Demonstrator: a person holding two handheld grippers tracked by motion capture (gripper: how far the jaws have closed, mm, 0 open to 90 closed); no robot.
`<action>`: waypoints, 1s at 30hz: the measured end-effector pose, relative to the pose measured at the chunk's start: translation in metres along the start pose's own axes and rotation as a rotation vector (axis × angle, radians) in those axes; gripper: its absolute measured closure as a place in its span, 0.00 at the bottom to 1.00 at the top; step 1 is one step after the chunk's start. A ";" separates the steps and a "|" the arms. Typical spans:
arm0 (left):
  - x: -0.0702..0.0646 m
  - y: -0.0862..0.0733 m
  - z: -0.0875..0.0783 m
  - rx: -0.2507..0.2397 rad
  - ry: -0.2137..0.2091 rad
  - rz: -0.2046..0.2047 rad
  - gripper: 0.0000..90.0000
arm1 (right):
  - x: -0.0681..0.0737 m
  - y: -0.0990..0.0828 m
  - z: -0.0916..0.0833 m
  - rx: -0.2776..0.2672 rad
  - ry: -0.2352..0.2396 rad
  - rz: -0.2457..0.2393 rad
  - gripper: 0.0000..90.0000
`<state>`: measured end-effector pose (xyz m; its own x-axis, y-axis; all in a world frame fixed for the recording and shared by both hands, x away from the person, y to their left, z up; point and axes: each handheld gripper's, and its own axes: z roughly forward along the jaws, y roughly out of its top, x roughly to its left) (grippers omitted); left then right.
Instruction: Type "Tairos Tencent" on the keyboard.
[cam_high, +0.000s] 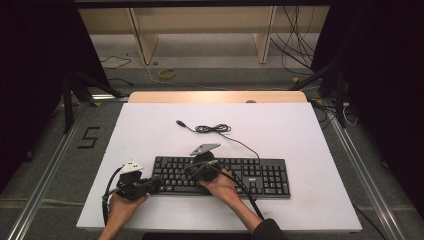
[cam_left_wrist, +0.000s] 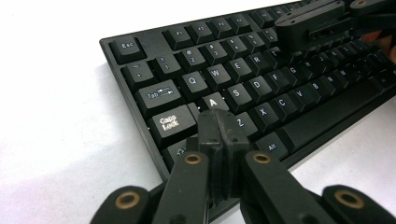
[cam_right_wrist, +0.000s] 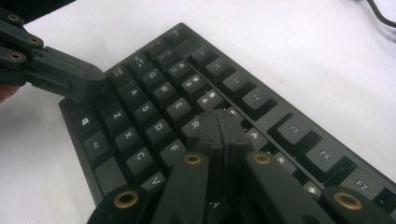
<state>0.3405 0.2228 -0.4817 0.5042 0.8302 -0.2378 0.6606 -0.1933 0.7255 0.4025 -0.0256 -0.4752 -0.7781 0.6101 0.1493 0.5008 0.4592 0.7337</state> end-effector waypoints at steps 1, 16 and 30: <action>0.000 0.000 0.000 0.002 0.003 0.002 0.99 | 0.000 0.000 0.001 0.000 -0.001 0.004 1.00; 0.003 0.000 0.000 0.009 0.011 -0.001 0.99 | -0.001 0.000 0.004 0.010 -0.007 0.011 1.00; 0.001 0.000 0.003 0.028 0.023 0.006 0.99 | 0.001 -0.002 0.007 0.024 -0.029 -0.002 1.00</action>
<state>0.3427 0.2225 -0.4842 0.4953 0.8409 -0.2182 0.6728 -0.2125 0.7086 0.4035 -0.0207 -0.4811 -0.7682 0.6272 0.1285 0.5083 0.4756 0.7179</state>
